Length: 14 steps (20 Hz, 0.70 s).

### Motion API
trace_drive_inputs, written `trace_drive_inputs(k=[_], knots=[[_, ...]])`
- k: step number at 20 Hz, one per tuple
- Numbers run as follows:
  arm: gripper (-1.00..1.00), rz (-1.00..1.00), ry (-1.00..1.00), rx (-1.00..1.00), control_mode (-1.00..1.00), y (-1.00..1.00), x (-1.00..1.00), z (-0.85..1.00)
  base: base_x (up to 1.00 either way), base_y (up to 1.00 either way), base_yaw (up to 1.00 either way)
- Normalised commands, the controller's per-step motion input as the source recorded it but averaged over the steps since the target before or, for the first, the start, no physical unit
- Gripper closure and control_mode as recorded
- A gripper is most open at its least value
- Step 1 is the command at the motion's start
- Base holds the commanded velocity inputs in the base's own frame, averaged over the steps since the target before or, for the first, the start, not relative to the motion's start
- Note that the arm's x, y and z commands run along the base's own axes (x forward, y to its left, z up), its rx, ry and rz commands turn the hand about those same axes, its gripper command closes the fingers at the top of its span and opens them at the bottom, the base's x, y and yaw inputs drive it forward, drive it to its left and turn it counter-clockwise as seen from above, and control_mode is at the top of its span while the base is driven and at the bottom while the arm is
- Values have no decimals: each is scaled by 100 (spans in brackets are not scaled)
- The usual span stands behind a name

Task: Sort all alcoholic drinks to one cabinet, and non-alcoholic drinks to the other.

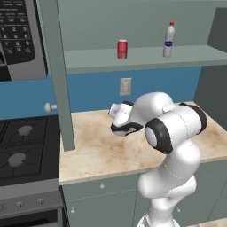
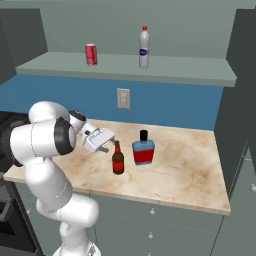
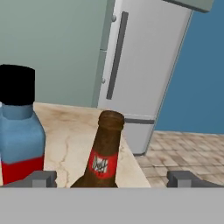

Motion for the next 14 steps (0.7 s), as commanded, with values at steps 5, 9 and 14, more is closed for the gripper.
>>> trace_drive_inputs(k=[5,9,14], knots=[[-100,0,0,0,-100,-6,11,-12,0,0,0],[-100,0,0,0,-100,-4,8,-12,0,0,0],[-100,0,0,0,-100,-3,1,-13,0,0,0]])
